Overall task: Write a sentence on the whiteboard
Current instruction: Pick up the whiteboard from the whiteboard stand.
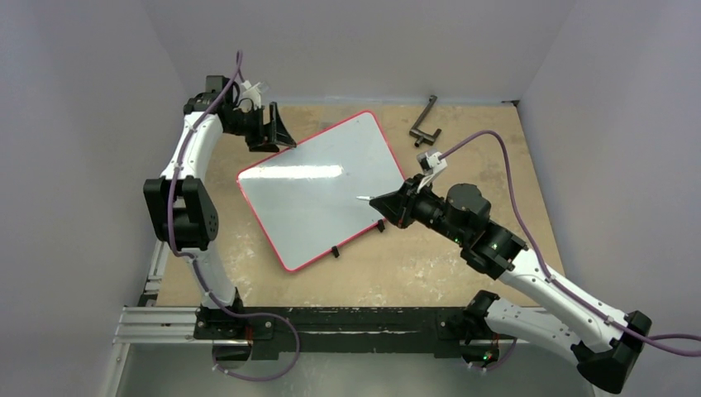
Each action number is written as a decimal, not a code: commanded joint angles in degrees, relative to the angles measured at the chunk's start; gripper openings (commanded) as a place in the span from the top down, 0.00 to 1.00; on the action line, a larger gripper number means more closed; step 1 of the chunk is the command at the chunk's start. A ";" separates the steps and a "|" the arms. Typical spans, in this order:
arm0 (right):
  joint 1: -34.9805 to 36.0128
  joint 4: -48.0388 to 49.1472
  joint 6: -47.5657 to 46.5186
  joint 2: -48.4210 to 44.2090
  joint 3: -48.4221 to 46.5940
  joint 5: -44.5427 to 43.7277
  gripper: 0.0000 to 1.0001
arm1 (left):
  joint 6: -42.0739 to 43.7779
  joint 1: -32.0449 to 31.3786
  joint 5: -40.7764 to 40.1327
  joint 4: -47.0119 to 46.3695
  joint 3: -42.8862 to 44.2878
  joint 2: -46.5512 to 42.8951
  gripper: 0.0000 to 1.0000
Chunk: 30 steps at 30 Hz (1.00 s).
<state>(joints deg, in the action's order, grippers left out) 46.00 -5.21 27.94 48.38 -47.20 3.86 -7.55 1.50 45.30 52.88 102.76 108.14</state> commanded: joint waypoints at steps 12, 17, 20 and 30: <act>-0.21 3.54 -1.34 0.05 1.23 2.56 1.00 | 4.86 0.20 11.91 2.57 -3.42 0.23 0.48; -0.20 3.66 -1.07 -0.35 1.46 2.34 1.00 | 5.15 -0.84 11.39 2.43 -4.79 -0.51 0.55; -0.19 3.41 -0.75 -0.86 1.58 2.21 1.00 | 5.39 -0.97 11.22 2.55 -4.87 -1.08 0.60; -0.18 2.75 -0.04 -1.71 1.85 2.29 1.00 | 5.14 -2.95 10.69 2.08 -5.03 -3.64 0.60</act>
<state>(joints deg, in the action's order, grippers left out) 46.00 -4.62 27.59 47.53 -45.52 5.58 -3.31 -0.82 53.78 55.02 97.60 107.90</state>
